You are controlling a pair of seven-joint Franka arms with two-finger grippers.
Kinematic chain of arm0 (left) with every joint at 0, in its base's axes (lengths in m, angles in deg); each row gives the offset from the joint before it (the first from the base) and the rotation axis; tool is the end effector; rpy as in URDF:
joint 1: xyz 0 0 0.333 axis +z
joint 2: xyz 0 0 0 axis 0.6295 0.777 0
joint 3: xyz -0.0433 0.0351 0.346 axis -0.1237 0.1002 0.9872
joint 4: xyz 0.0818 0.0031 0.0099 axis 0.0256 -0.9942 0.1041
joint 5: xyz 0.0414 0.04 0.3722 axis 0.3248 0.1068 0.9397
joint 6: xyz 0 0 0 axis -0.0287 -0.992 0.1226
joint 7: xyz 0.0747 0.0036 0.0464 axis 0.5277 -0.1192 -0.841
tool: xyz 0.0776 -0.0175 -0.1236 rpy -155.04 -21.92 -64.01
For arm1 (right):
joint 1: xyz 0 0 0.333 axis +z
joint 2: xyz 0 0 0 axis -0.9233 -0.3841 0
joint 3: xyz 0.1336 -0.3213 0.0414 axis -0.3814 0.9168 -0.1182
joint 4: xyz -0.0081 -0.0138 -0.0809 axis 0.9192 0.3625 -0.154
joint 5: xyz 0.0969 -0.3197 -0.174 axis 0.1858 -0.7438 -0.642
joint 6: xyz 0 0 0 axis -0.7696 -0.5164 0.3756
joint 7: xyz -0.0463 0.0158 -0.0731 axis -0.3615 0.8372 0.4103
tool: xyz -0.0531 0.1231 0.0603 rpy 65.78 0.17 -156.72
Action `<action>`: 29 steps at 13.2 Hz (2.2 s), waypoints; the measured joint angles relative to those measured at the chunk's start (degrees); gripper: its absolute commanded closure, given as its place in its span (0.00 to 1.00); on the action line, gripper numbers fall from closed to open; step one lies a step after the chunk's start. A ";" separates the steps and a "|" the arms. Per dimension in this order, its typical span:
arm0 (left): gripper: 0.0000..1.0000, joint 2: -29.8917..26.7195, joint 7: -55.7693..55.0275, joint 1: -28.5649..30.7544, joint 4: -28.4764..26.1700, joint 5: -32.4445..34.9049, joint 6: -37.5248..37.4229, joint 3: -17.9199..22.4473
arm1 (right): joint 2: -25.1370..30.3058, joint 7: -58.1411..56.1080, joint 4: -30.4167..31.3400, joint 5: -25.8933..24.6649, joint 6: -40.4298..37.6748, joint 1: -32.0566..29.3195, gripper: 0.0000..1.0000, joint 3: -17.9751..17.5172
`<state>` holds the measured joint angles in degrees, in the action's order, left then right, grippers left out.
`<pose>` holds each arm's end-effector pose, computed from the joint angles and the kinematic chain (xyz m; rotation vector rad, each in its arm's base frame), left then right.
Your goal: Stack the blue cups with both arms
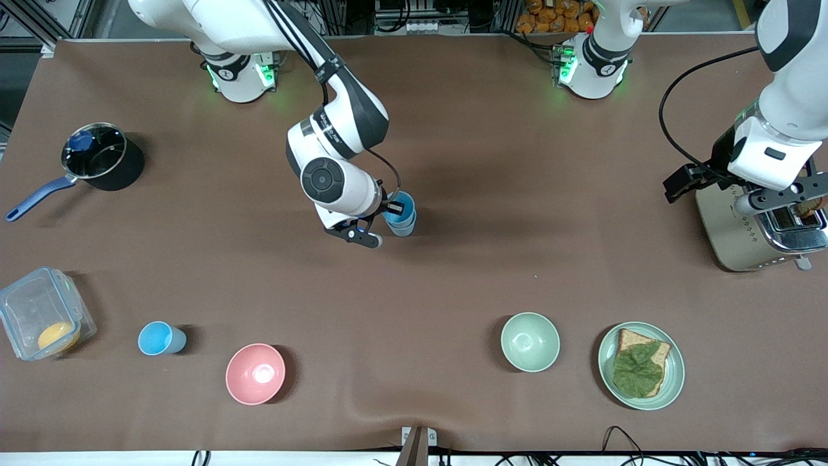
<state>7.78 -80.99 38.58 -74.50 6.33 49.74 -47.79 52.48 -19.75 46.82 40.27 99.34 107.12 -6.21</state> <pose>0.5379 -0.0634 0.5633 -3.0718 -0.3670 -0.0571 0.5110 0.4332 0.2965 -2.9162 0.5181 0.4617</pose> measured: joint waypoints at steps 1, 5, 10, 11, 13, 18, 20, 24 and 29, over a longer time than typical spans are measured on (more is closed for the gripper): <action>0.00 -0.05 0.00 0.00 0.00 0.00 -0.08 -0.14 | 0.00 0.02 0.00 0.00 -0.04 0.00 0.96 0.01; 0.00 -0.06 0.00 0.00 0.00 0.00 -0.17 -0.79 | 0.00 0.23 -0.02 0.00 -0.04 -0.04 0.00 0.33; 0.00 -0.06 0.00 -0.01 0.00 0.00 -0.17 -1.75 | 1.71 -3.10 -1.56 -2.38 -4.80 -3.76 0.00 1.31; 0.00 -0.06 0.00 0.00 0.00 0.00 -0.17 -1.76 | 2.93 -6.49 -1.78 -4.74 -7.56 -5.82 0.00 1.57; 0.00 -0.07 0.00 0.05 0.00 0.00 -0.18 -1.76 | 5.47 -15.13 -1.77 -8.17 -11.88 -10.94 0.00 1.86; 0.00 -0.26 0.00 0.40 0.37 0.00 -0.17 -1.76 | 11.74 -44.45 -0.19 -9.98 -17.59 -28.69 0.00 2.41; 0.00 -0.56 0.00 0.39 0.79 0.00 -0.27 -1.82 | 16.19 -52.39 1.34 -12.85 -19.96 -35.76 0.00 2.45; 0.00 -0.71 0.00 0.35 1.21 0.00 -0.86 -1.92 | 28.39 -53.83 1.52 -17.83 -26.30 -40.81 0.00 1.44; 0.00 -0.74 0.02 0.28 2.95 -0.01 -2.07 -3.87 | 31.98 -53.82 -0.57 -19.71 -31.54 -45.27 0.00 -0.38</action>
<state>7.03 -80.98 38.86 -71.55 6.33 47.67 -51.66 84.46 -73.56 46.25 20.56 67.80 61.86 -6.59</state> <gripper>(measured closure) 0.000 0.000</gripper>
